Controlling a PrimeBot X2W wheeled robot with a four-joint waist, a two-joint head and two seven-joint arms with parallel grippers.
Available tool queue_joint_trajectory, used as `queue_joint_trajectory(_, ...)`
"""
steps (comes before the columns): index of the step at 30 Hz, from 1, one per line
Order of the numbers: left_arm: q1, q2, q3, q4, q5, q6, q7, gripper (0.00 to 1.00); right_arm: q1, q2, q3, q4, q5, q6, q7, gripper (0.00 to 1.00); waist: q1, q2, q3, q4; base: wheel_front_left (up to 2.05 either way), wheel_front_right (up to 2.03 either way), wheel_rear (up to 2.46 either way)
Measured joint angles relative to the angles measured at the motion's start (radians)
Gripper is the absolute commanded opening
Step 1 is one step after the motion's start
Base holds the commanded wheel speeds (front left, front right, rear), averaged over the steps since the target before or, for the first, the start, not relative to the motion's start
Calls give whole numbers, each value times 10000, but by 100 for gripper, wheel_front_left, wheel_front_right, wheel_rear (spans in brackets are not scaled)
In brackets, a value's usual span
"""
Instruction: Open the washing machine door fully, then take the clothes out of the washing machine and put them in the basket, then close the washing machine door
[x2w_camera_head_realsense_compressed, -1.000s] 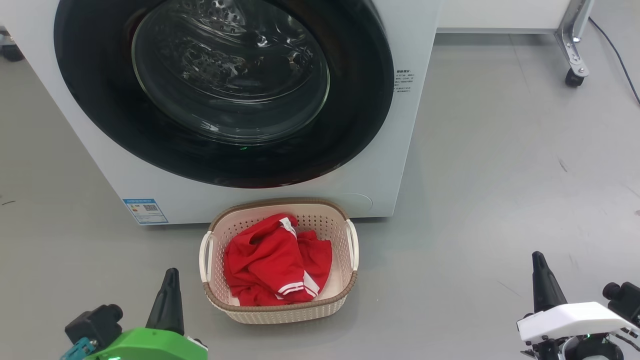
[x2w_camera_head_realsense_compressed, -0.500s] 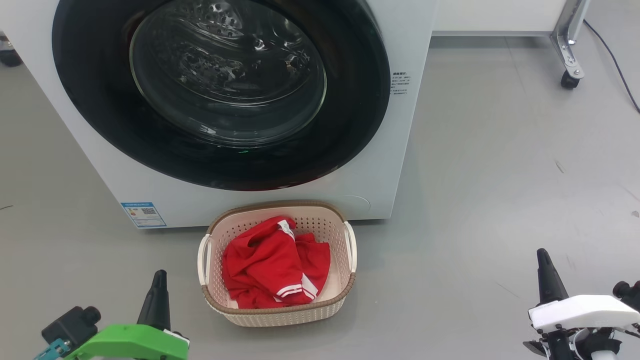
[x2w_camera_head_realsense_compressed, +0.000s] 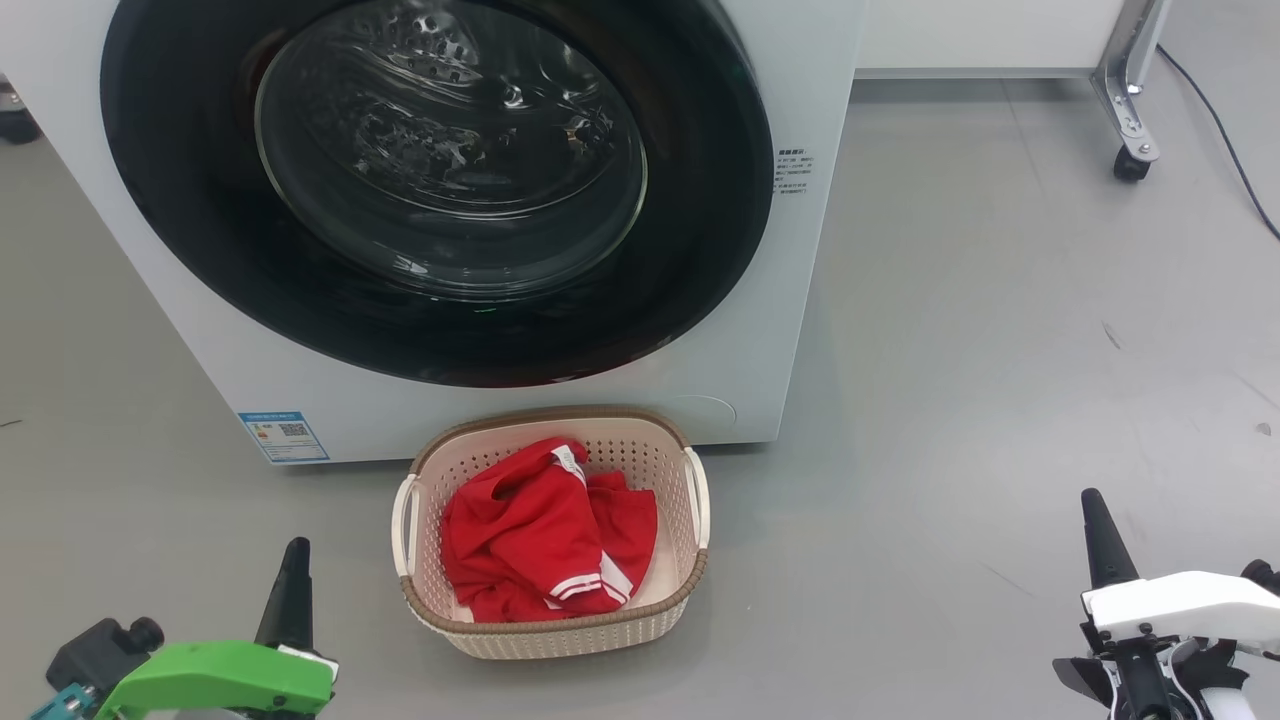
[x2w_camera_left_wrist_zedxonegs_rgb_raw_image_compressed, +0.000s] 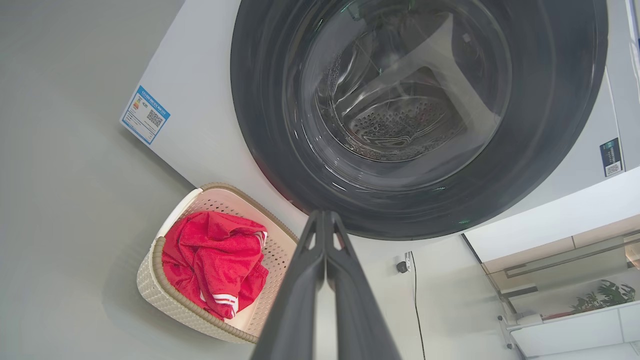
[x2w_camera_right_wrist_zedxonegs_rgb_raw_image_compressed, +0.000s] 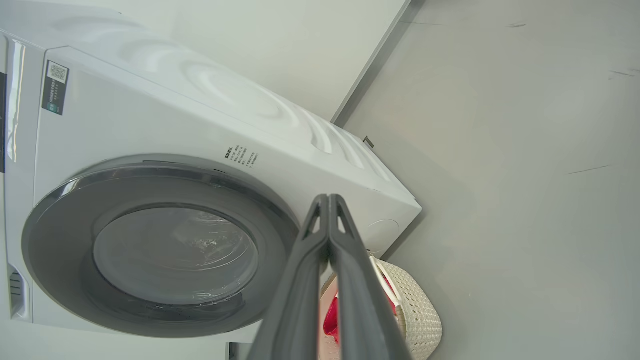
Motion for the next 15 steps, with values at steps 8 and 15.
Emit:
queue_joint_trajectory(8,-128,25,171,127,-930,-182,190,0,-108,38,-190,132,840,77,211,0,0,0,-42,-36,0,0,0)
queue_joint_trajectory(15,-213,61,395,276,-1921,-362,376,0,-270,84,-368,274,1682,146,426,0,0,0,-84,-72,0,0,0)
